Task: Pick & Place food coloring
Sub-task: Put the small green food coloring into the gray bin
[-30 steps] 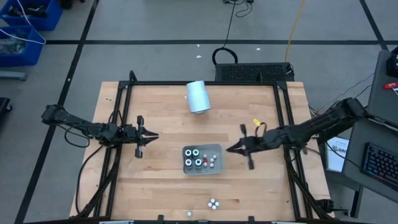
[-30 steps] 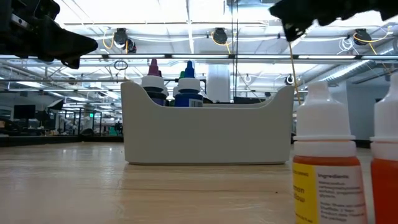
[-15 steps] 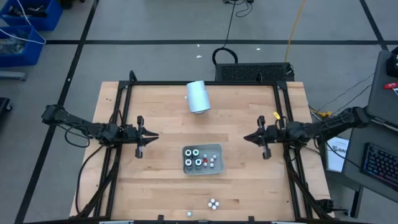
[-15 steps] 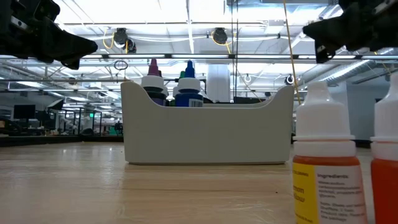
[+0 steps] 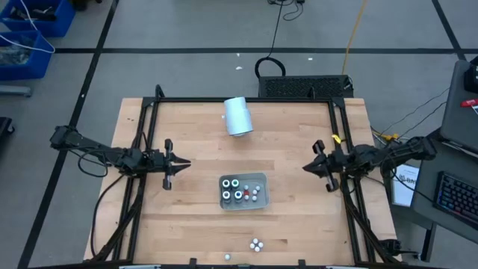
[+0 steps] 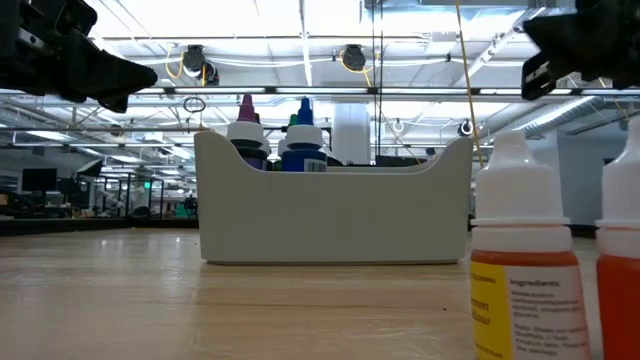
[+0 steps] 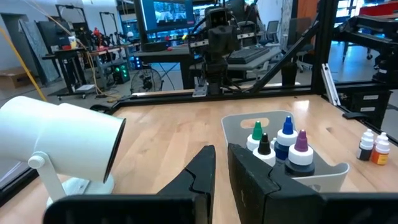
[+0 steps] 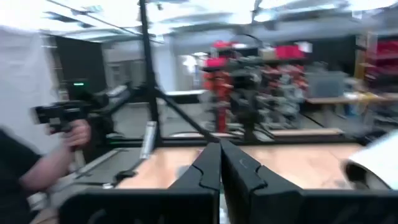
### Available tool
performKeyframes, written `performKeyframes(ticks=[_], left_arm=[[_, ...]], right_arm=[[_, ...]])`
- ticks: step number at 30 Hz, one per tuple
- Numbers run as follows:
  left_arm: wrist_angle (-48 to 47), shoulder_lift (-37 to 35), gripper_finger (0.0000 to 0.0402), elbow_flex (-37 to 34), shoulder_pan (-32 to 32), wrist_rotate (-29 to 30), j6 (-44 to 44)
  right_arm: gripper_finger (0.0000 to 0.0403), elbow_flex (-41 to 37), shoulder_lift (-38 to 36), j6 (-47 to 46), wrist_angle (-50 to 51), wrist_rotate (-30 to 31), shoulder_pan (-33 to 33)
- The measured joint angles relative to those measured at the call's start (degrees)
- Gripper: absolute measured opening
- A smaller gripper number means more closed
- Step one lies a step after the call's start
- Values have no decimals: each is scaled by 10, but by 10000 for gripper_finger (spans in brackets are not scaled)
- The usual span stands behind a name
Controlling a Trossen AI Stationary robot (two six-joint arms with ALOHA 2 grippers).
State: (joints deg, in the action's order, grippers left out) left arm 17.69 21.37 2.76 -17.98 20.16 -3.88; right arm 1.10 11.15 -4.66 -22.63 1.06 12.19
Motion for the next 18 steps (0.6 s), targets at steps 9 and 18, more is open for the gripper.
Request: performKeyframes(ticks=[9, 18], left_arm=[[-27, 0, 51, 0, 0, 0, 14], [-31, 0, 51, 0, 0, -1, 15]], right_arm=[[0, -1, -15, 46, 25, -80, 0], [0, -2, -55, 37, 96, -104, 3]])
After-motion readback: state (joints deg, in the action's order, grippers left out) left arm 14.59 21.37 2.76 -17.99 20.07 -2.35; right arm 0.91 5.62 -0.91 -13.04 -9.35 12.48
